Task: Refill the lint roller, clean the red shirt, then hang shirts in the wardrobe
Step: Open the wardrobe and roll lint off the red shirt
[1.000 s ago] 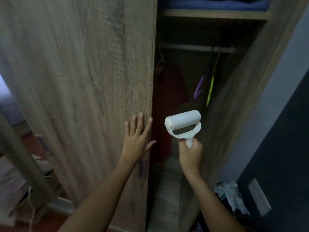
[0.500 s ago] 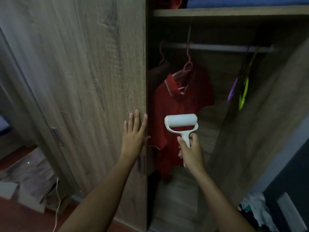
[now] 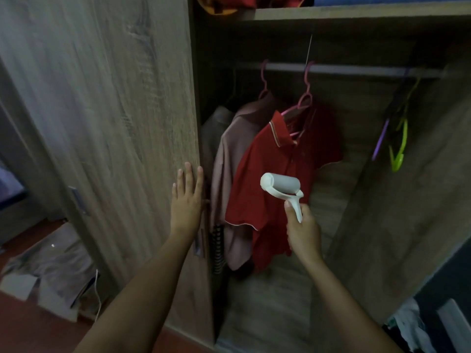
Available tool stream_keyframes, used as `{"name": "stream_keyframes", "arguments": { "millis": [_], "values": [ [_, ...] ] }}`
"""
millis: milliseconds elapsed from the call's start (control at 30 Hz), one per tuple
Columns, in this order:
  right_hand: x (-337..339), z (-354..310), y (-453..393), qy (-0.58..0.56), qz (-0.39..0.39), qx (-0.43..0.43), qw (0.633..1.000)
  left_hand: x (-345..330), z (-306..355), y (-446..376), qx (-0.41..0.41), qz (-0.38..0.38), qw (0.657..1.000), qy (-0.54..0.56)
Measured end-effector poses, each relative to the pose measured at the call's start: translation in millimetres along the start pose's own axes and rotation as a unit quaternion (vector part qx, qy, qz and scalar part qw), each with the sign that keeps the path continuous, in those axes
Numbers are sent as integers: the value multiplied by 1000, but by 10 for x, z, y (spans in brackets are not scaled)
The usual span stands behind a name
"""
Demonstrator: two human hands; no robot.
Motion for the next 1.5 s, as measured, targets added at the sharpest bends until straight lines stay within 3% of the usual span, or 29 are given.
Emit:
{"name": "stream_keyframes", "arguments": {
  "millis": [633,833,933,1033,1100,1333,1500],
  "values": [
    [-198,-26,-59,26,-1,-10,1000,112,-607,-47,40,18,999,12],
    [-276,26,-21,-1,-10,-27,1000,126,-417,-57,60,46,997,15],
    [-202,17,-22,-22,7,-29,999,136,62,-96,-54,103,991,70],
    [-53,50,-21,-39,22,-34,998,157,682,-211,-183,143,963,138],
    [44,96,-41,-51,17,-40,998,104,889,-346,-153,132,964,175],
    [424,294,-458,-77,10,-63,995,-379,833,-619,93,55,969,221],
    [437,249,-737,-66,-30,-53,996,-426,707,-480,151,106,966,179]
  ]
}}
Point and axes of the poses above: each hand's wrist, its own y-axis away from the middle knuckle, its own x-axis out of the back of the hand, z = x × y, the point moved 6 cm from there along -y, towards the middle knuckle, and after that the axes turned 12 degrees about -x, right-handed, at the moved point
